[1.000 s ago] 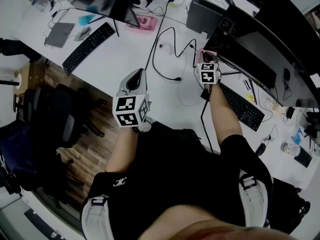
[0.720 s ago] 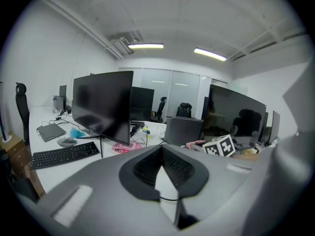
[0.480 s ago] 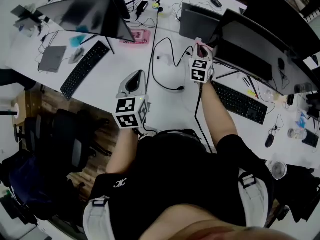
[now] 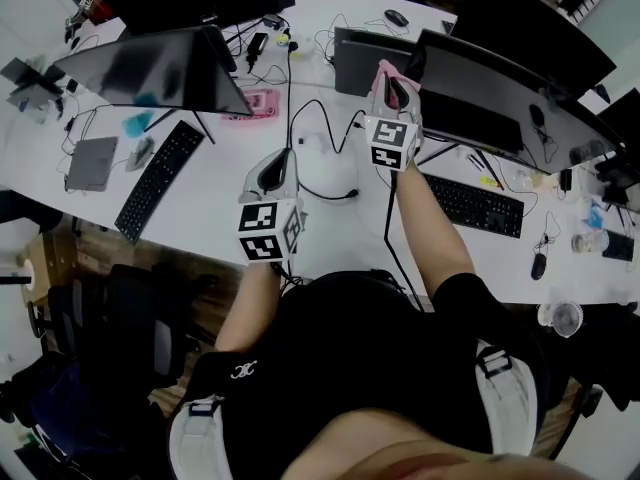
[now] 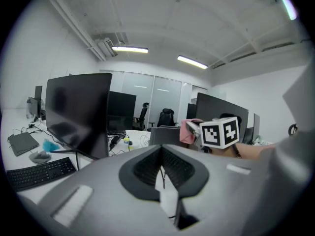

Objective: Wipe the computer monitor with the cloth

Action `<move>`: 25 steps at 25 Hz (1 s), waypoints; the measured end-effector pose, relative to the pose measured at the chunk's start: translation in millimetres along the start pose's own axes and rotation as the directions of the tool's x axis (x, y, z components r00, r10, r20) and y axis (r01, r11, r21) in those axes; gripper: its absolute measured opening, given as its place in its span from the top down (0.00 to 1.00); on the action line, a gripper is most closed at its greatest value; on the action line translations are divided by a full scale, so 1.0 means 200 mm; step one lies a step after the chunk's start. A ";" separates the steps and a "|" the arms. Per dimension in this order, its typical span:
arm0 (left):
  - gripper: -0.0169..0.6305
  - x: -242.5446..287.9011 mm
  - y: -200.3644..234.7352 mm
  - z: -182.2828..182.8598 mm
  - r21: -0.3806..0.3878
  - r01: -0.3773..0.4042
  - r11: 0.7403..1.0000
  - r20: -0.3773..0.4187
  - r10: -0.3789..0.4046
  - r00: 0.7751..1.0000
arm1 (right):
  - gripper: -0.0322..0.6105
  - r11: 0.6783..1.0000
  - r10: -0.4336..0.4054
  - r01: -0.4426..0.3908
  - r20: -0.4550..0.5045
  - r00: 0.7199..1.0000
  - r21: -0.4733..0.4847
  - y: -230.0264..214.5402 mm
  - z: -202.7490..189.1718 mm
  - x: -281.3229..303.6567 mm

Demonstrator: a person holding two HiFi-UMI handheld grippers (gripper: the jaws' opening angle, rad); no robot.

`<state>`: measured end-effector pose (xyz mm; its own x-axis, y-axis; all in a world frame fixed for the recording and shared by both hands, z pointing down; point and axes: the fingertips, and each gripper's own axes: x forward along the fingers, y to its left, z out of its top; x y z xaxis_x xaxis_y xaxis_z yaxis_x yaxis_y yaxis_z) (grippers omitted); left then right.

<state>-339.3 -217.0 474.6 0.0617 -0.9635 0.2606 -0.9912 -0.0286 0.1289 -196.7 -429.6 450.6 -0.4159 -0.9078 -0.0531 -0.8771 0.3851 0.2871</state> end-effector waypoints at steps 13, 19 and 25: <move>0.90 0.07 -0.12 0.05 -0.007 0.078 0.997 0.035 -0.078 0.996 | 0.94 0.997 -0.081 0.080 0.238 0.968 0.014 -0.24 0.66 -0.12; 0.90 0.09 -0.15 0.07 -0.008 0.082 0.997 0.034 -0.081 0.996 | 0.94 0.989 -0.143 0.124 0.343 0.928 0.077 -0.42 0.85 -0.38; 0.90 0.16 -0.37 0.11 0.017 0.146 0.989 0.039 -0.147 0.988 | 0.94 0.976 -0.216 0.199 0.322 0.922 0.084 -0.69 0.81 -0.67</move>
<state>-265.6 -251.8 452.5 0.2019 -0.9585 0.2013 -0.9734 -0.1737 0.1495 -58.7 -334.8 262.5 -0.2713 -0.8667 -0.4187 -0.9594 0.2088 0.1894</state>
